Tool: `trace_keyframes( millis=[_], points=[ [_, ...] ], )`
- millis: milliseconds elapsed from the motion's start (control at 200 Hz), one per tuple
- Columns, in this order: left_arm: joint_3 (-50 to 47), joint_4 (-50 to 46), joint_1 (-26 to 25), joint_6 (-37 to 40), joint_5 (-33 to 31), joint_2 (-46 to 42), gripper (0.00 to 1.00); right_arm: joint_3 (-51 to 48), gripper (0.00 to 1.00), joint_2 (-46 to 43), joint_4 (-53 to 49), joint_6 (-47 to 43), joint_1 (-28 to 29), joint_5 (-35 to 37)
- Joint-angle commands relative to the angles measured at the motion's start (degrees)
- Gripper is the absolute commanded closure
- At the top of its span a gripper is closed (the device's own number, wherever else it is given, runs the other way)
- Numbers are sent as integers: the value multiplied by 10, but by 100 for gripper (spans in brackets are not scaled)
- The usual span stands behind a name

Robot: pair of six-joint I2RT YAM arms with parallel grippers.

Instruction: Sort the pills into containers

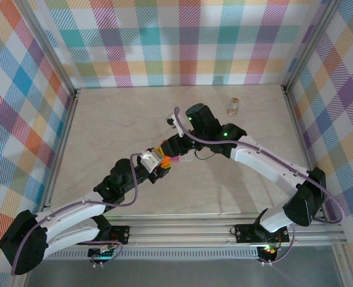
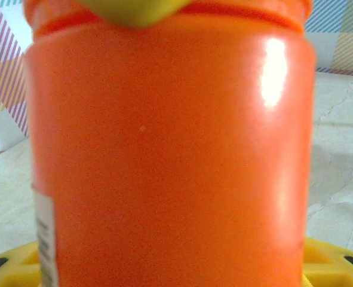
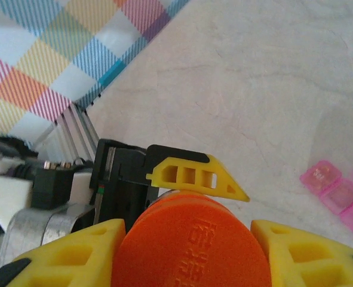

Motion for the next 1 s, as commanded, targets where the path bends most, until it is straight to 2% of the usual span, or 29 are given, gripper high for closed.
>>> trace_keyframes(
  millis=[0,110,185,280,410,470,600,690,770,880,995],
  points=[
    [-1,28,3,4,44,-32,99,-9,55,-41,-42,-220,2,-87],
    [-3,17,4,12,109,-50,99,-37,54,-71,-82,-405,1,-146],
    [2,3,3,13,139,-59,99,-36,54,-77,-123,-493,-1,-159],
    [-4,7,4,8,159,-72,99,-15,52,-69,-155,-534,-10,-159],
    [-10,5,4,10,157,-91,100,26,47,-49,-212,-571,-27,-200],
    [-11,1,3,11,157,-95,100,32,40,-45,-219,-577,-30,-203],
    [-10,-4,4,13,158,-92,100,46,36,-39,-221,-570,-41,-202],
    [-11,-4,3,14,157,-89,100,45,24,-42,-210,-560,-43,-189],
    [-10,-6,3,15,150,-86,100,41,18,-51,-196,-544,-45,-180],
    [-9,-11,3,18,117,-79,100,34,14,-66,-155,-474,-45,-165],
    [-10,-8,3,17,82,-71,100,34,13,-80,-102,-353,-45,-122]
  ],
)
